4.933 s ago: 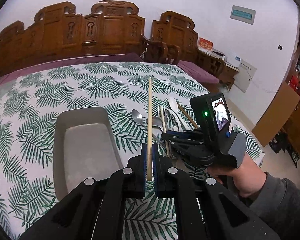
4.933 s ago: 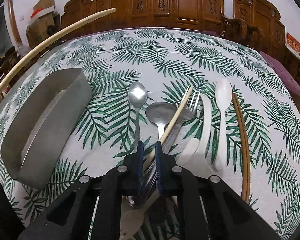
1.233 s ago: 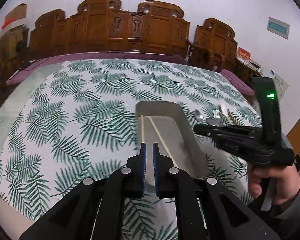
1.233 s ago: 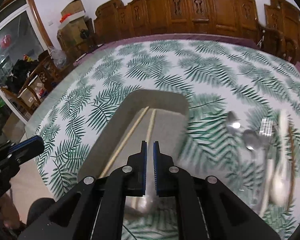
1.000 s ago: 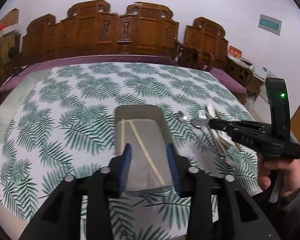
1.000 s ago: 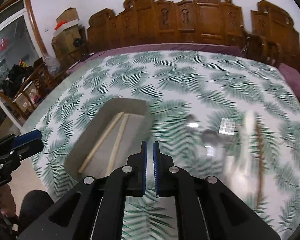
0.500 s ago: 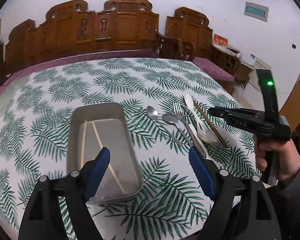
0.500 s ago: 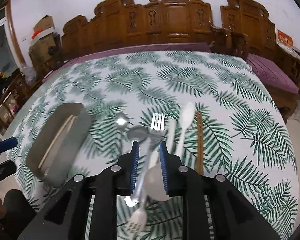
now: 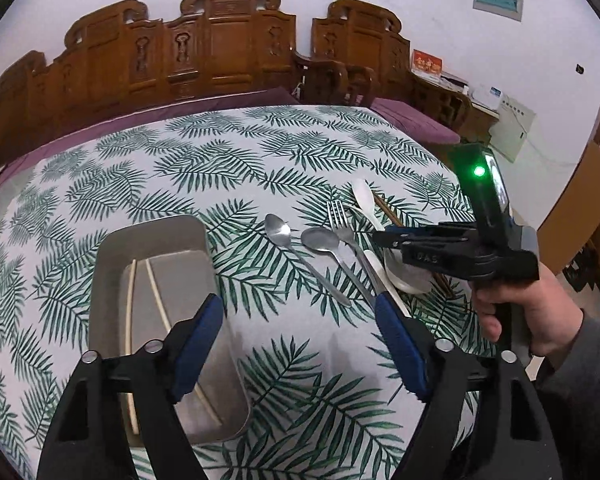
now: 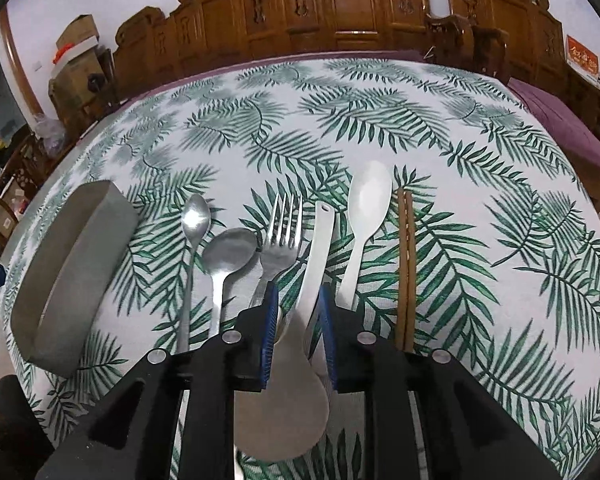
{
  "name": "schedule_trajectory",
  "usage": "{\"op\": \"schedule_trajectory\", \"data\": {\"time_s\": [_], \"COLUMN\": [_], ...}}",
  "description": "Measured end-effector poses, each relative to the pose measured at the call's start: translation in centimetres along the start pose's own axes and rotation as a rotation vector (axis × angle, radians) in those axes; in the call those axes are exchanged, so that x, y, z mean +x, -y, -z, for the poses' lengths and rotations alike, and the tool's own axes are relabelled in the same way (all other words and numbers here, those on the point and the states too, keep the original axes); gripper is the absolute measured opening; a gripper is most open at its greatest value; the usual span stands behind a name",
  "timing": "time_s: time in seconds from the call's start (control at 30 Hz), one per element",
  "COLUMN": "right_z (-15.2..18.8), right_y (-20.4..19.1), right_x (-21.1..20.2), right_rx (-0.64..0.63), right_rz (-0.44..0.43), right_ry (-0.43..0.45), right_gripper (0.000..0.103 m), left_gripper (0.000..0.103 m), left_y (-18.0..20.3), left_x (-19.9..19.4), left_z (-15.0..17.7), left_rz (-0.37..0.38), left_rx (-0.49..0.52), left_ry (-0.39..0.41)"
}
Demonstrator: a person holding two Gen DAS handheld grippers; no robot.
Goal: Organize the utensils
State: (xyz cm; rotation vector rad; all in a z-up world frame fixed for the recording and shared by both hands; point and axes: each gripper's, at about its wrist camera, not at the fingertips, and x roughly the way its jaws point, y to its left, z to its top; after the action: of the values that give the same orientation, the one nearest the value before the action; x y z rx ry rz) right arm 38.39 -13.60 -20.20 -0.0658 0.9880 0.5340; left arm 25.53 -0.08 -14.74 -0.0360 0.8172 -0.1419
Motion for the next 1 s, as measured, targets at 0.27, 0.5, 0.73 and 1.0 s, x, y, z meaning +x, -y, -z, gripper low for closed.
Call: {"op": "schedule_trajectory", "data": {"time_s": [0.27, 0.5, 0.73, 1.0], "right_z": [0.1, -0.3, -0.1, 0.0], "right_y": [0.6, 1.8, 3.2, 3.7], "right_x": [0.4, -1.8, -2.2, -2.3], "right_rx": [0.022, 0.055, 0.092, 0.103], "right_rz": [-0.036, -0.079, -0.095, -0.106], "right_ry": [-0.025, 0.035, 0.052, 0.054], "right_gripper": [0.011, 0.01, 0.011, 0.011], "left_gripper": [0.067, 0.058, 0.043, 0.04], "left_y": [0.5, 1.1, 0.5, -0.6], "left_x": [2.5, 6.1, 10.3, 14.4], "left_z": [-1.4, -3.4, -5.8, -7.5], "left_rz": [0.008, -0.022, -0.072, -0.135], "left_rx": [-0.014, -0.005, -0.011, -0.003], "left_ry": [-0.024, -0.049, -0.1, -0.165]}}
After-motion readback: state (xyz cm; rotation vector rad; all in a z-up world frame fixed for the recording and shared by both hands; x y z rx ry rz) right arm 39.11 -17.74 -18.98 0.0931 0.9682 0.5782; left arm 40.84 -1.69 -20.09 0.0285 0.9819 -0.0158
